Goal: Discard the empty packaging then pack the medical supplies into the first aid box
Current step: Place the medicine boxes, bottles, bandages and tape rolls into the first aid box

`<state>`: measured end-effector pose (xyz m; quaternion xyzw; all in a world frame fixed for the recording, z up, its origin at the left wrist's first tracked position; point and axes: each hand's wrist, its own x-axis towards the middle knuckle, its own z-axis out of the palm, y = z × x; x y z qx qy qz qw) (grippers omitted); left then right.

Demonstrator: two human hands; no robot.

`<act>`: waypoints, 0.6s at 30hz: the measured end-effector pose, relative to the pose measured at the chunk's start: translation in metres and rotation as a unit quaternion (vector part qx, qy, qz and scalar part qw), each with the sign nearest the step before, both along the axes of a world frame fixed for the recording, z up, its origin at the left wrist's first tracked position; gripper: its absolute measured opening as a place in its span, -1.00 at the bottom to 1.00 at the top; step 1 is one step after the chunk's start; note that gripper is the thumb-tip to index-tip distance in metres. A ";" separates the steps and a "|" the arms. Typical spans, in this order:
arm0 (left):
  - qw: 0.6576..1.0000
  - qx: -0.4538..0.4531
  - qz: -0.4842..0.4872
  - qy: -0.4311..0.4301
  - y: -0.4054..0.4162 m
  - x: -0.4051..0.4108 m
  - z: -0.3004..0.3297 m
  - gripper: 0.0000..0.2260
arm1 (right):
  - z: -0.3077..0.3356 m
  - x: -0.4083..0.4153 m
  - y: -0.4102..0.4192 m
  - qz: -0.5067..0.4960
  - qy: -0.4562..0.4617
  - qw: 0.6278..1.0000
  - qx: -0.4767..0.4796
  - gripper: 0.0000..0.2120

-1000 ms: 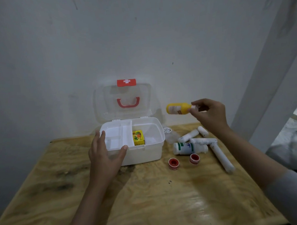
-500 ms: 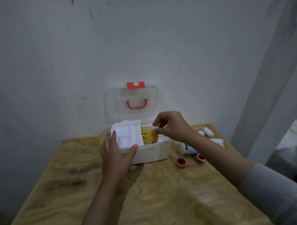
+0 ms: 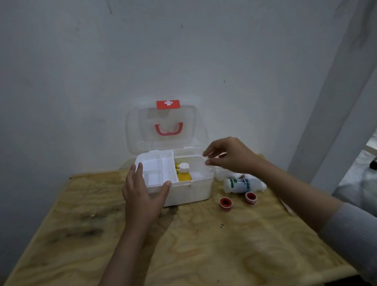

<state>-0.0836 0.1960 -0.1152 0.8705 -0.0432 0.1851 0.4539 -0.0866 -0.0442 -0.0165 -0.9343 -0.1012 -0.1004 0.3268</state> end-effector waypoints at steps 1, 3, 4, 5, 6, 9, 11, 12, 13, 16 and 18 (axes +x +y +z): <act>1.000 -0.002 -0.001 -0.003 0.000 0.000 0.000 -0.23 | 0.002 -0.003 -0.014 -0.016 -0.003 1.000 -0.013 -0.83; 1.000 -0.003 -0.003 -0.005 0.000 0.001 0.000 -0.23 | 0.002 -0.010 -0.042 -0.046 0.002 0.998 -0.046 -0.85; 1.000 -0.003 -0.004 -0.006 0.000 0.001 -0.001 -0.23 | 0.000 -0.015 -0.057 -0.059 0.008 0.996 -0.066 -0.86; 1.000 -0.003 -0.005 -0.007 0.000 0.001 -0.001 -0.23 | -0.003 -0.019 -0.071 -0.072 0.016 0.994 -0.086 -0.86; 1.000 -0.003 -0.004 -0.007 0.000 0.002 -0.002 -0.23 | -0.006 -0.023 -0.084 -0.085 0.026 0.991 -0.104 -0.86; 1.000 -0.003 0.000 -0.006 0.002 0.002 -0.004 -0.23 | -0.022 -0.035 -0.121 -0.127 0.062 0.980 -0.140 -0.84; 1.000 -0.001 0.003 -0.007 0.001 0.002 -0.004 -0.23 | -0.034 -0.041 -0.140 -0.164 0.096 0.969 -0.155 -0.81; 1.000 -0.002 0.003 -0.007 0.001 0.002 -0.004 -0.23 | -0.041 -0.044 -0.148 -0.182 0.117 0.962 -0.165 -0.80; 1.000 -0.003 0.004 -0.006 0.000 0.002 -0.005 -0.24 | -0.047 -0.047 -0.154 -0.195 0.140 0.955 -0.176 -0.80; 1.000 0.000 0.011 -0.004 0.000 0.003 -0.004 -0.24 | -0.063 -0.057 -0.158 -0.216 0.197 0.938 -0.185 -0.76; 1.000 0.001 0.010 -0.006 0.000 0.003 -0.004 -0.25 | -0.072 -0.065 -0.157 -0.228 0.205 0.938 -0.159 -0.69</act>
